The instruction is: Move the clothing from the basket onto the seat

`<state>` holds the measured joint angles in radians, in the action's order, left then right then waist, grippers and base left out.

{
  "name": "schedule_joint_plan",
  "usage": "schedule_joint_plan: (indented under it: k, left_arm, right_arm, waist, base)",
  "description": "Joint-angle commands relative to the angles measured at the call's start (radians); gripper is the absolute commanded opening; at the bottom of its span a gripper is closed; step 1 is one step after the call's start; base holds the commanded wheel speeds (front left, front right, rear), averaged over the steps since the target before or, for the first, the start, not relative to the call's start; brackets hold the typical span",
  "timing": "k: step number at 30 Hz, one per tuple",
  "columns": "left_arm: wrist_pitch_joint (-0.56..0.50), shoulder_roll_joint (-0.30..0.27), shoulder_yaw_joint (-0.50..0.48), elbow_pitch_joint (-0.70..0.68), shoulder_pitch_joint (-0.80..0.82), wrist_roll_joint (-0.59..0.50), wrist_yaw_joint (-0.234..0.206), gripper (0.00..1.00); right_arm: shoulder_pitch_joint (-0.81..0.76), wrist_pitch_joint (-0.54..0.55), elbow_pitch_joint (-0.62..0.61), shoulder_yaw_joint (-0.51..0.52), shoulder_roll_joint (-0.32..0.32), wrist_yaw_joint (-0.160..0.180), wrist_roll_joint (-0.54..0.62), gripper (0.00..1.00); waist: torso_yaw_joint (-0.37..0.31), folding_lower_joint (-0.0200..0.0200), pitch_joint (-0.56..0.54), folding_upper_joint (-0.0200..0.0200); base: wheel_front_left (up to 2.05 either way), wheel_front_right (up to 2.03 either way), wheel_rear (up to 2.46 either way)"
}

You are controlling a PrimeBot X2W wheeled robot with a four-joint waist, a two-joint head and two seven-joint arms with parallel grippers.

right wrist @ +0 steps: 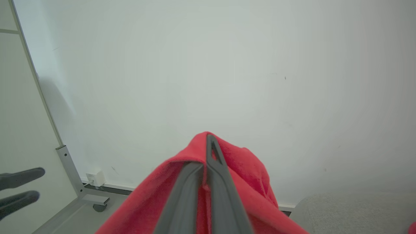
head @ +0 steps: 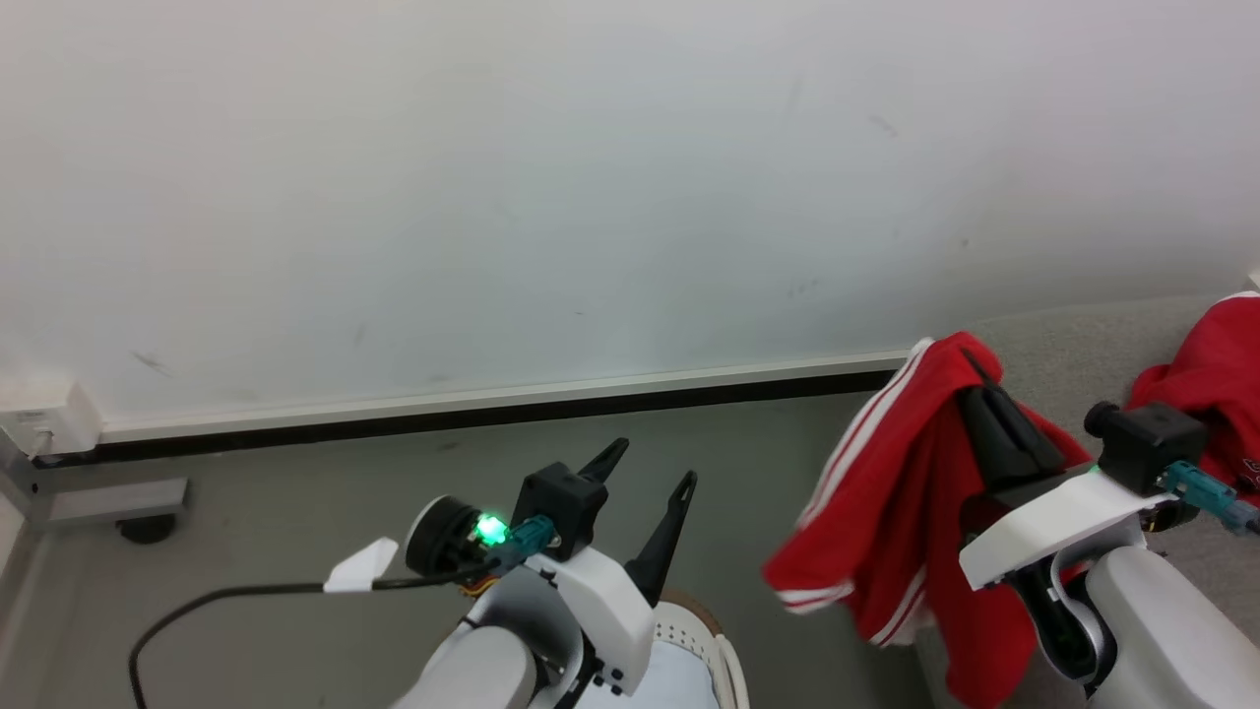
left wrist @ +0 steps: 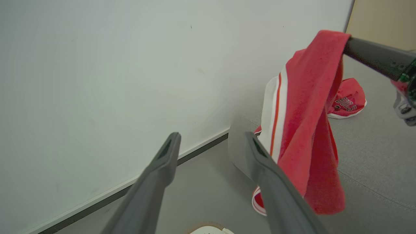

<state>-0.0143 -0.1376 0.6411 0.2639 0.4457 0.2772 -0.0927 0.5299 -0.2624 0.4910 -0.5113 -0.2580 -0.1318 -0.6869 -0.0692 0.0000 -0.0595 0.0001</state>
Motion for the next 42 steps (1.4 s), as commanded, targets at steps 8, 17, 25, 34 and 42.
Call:
schedule_joint_plan:
  k: [8, 17, 25, 34, 42]
  left_arm:
    - [0.068, 0.010, 0.006, 0.115, -0.033, 0.026, 0.008, 1.00]
    - [0.116, 0.038, 0.019, 0.169, -0.015, 0.044, 0.018, 1.00]
    - [0.133, 0.054, 0.036, 0.162, 0.005, 0.054, 0.019, 1.00]
    - [0.128, 0.071, 0.075, 0.140, 0.036, 0.055, 0.022, 1.00]
    - [0.107, 0.079, 0.130, 0.102, 0.111, 0.034, 0.032, 1.00]
  right_arm:
    - [-0.014, -0.003, -0.039, 0.071, -0.043, 0.002, 0.004, 0.00]
    - [-0.018, -0.003, -0.066, 0.088, -0.080, 0.002, -0.008, 0.00]
    - [-0.012, -0.003, -0.089, 0.099, -0.119, 0.002, -0.012, 0.00]
    - [-0.009, -0.003, -0.118, 0.123, -0.142, 0.002, -0.022, 0.00]
    - [0.023, -0.003, -0.128, 0.214, -0.172, 0.002, -0.014, 0.00]
  waist:
    - [-0.030, 0.0000, 0.008, -0.0001]
    - [-0.086, 0.0000, 0.016, -0.0001]
    - [-0.195, 0.0000, 0.058, -0.0001]
    - [-0.308, 0.0000, 0.118, -0.0001]
    - [-0.273, 0.0000, 0.244, -0.0001]
  base:
    - [0.00, 0.00, 0.00]
    - [0.00, 0.00, 0.00]
    - [0.00, 0.00, 0.00]
    - [0.00, 0.00, 0.00]
    - [0.00, 0.00, 0.00]
